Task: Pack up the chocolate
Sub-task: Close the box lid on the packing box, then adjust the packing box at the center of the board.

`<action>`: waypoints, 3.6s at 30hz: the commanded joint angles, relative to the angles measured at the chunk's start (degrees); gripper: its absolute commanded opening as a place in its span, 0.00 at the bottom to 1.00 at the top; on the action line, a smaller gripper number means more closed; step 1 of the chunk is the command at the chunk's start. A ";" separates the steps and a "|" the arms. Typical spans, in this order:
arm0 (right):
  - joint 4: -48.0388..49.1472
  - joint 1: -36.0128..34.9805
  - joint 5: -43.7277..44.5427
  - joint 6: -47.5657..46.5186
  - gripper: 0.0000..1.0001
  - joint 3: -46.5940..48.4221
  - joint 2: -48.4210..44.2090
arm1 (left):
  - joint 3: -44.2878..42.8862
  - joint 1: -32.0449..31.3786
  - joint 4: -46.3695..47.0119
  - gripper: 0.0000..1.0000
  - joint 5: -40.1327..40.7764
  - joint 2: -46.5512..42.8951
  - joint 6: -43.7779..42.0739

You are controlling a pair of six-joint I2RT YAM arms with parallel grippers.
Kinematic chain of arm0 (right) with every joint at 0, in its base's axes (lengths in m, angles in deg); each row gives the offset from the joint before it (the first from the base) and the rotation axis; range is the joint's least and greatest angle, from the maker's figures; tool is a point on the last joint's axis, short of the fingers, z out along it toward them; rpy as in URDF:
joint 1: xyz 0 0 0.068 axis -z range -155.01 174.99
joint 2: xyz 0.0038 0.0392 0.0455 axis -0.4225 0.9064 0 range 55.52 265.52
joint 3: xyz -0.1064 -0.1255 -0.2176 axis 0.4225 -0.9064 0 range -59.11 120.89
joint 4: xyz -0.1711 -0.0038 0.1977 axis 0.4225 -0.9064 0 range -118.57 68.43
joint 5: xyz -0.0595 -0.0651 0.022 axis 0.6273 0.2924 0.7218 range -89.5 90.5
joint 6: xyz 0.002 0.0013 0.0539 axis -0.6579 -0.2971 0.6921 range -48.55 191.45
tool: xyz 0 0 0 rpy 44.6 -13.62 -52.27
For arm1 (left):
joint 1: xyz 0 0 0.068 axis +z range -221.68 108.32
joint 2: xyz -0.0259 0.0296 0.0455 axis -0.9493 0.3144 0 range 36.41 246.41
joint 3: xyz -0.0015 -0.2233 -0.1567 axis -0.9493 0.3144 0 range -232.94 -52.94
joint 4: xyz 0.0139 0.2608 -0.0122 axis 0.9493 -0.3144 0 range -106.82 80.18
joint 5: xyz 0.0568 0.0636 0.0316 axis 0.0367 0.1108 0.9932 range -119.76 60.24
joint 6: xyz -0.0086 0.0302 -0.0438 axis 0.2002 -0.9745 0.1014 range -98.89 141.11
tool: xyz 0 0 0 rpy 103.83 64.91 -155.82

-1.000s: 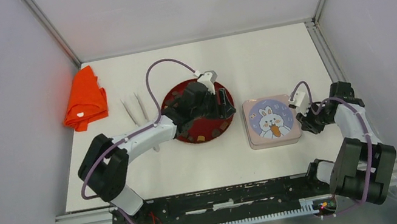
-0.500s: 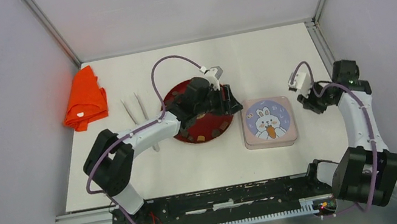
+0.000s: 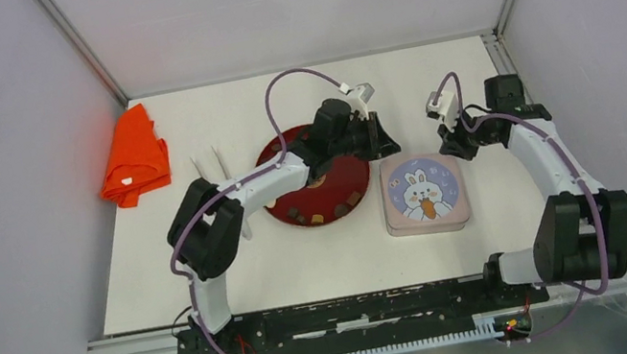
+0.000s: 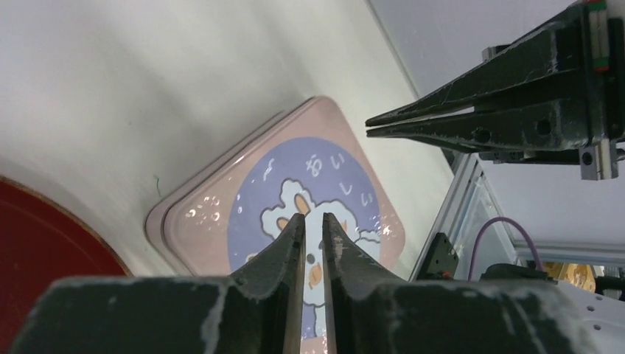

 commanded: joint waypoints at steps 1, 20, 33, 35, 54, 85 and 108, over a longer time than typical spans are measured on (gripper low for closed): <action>2.20 -1.50 -1.20 3.53 0.09 0.43 2.24 | -0.76 -0.16 -1.40 0.19 0.37 0.23 0.50; 1.22 -21.23 9.38 11.37 0.08 10.02 12.38 | 24.30 -0.12 -0.67 0.22 15.31 -26.58 -5.39; -7.58 -23.19 12.98 8.12 0.11 18.66 20.31 | 34.04 -0.21 -1.31 0.35 18.61 -43.73 -5.86; -9.67 -21.47 11.23 7.47 0.20 22.82 16.67 | 33.57 -0.20 -0.06 0.45 17.24 -43.24 -5.39; 4.15 8.58 12.15 3.14 0.15 -8.99 3.10 | 29.32 -6.98 -2.24 0.12 15.81 -19.86 -1.60; -11.25 5.50 0.17 -3.07 0.25 24.43 11.98 | 20.97 -14.89 -1.41 0.14 20.35 -16.33 -5.66; -1.18 -9.78 14.11 6.49 0.27 7.86 18.22 | 31.71 -13.50 -9.41 0.41 35.06 -43.94 -11.06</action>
